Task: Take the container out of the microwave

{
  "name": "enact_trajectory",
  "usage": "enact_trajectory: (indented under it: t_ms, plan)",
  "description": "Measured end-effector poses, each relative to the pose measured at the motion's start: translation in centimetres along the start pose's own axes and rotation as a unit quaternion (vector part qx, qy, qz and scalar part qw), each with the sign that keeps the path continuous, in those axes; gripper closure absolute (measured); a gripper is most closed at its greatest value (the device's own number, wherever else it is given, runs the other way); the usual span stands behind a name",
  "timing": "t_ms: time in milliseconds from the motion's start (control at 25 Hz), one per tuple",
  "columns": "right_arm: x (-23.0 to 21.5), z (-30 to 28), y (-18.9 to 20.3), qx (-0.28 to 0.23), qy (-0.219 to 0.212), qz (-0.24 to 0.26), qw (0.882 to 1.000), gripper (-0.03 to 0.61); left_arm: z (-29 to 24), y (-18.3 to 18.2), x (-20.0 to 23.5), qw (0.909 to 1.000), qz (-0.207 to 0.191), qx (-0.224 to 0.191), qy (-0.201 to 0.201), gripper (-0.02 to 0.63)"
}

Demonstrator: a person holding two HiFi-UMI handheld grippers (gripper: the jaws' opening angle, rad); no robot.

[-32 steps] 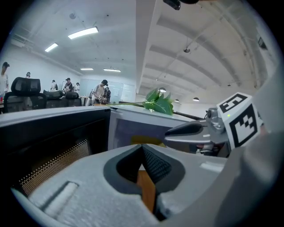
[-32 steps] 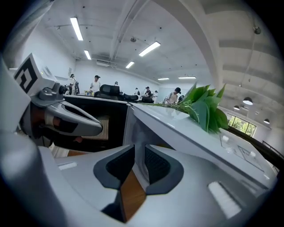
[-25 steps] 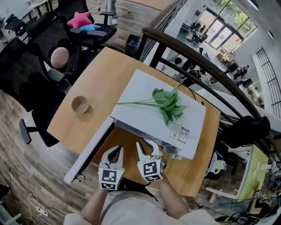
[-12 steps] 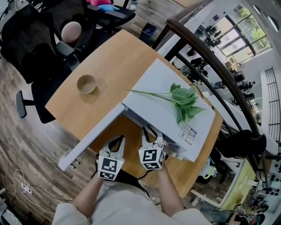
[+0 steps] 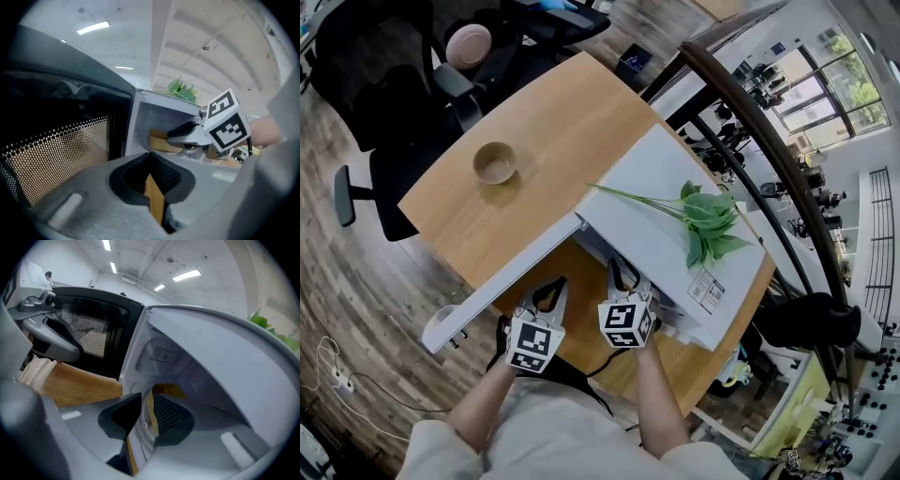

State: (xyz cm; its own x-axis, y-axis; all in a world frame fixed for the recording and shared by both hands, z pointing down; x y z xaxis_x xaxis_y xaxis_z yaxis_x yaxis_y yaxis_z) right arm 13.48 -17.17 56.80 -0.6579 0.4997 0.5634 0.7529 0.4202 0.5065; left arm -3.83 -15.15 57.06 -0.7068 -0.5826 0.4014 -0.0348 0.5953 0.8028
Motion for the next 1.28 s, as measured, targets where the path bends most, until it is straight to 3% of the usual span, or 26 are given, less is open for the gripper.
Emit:
enact_trajectory:
  t_ms: [1280]
  plan:
    - [-0.3,-5.6,1.8,0.083,-0.04,0.067,0.994,0.459,-0.6,0.5,0.5,0.9995,0.001,0.025,0.018,0.611]
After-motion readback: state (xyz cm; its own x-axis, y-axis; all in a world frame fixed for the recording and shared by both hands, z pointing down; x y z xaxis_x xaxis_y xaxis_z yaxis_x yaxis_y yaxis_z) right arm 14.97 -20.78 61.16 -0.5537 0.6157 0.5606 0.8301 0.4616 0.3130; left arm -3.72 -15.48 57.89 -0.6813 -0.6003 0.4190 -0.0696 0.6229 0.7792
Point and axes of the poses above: the fingertips, and each gripper's own axes: z backward along the fingers, x to its left, y out of its underside, the point moved 8 cm from there along z, backward along the fingers, and after that the axes turned 13 degrees about z, right-handed, at the moved point
